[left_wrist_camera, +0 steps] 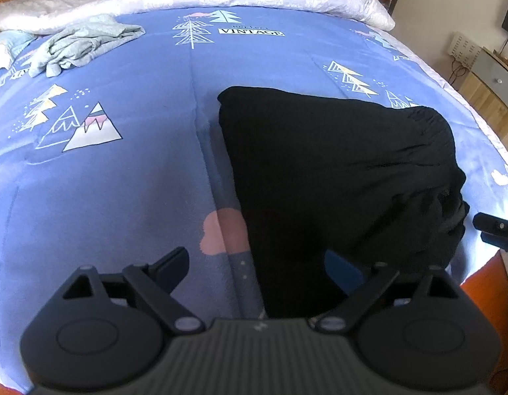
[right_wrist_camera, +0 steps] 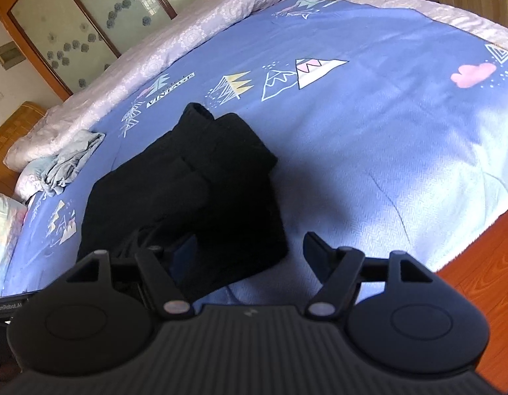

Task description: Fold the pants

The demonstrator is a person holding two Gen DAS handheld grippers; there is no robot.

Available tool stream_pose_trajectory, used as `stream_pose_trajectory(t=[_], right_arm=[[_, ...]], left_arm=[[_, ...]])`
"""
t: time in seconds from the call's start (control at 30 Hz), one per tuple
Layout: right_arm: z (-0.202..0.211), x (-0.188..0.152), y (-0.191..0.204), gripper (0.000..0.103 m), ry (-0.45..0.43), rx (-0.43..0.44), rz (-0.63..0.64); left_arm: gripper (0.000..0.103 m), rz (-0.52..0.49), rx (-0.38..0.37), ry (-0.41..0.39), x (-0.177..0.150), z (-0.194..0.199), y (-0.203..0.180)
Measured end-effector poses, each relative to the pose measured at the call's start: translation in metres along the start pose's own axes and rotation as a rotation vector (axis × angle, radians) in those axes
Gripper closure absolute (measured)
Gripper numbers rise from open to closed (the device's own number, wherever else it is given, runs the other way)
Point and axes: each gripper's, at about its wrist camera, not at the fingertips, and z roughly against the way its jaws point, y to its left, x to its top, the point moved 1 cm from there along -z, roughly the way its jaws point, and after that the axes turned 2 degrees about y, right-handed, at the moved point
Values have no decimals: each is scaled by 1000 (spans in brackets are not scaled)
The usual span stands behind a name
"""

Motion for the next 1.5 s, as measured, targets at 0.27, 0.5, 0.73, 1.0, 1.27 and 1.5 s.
stream_pose_trajectory(t=[0.27,0.5,0.73,1.0,1.27,1.5], right_arm=[[-2,3,1,30,3,-26,37],[-4,10,-4,27,4,4,42],[-9,22,-19,27,-2,52,12],[-25,37,-23,27,3,149,-29],[-72,47,-27,26,98,211,-88],[-71,33,9,56,135,219,5]], left_arm=[[10,9,-19,-5,3,0,0],[9,58,-85,0,6,0,6],[9,141,-168,17,12,-12,16],[9,169,-240,39,27,-34,17],[8,171,-300,74,35,-63,7],[62,51,-228,12,28,-57,-9]])
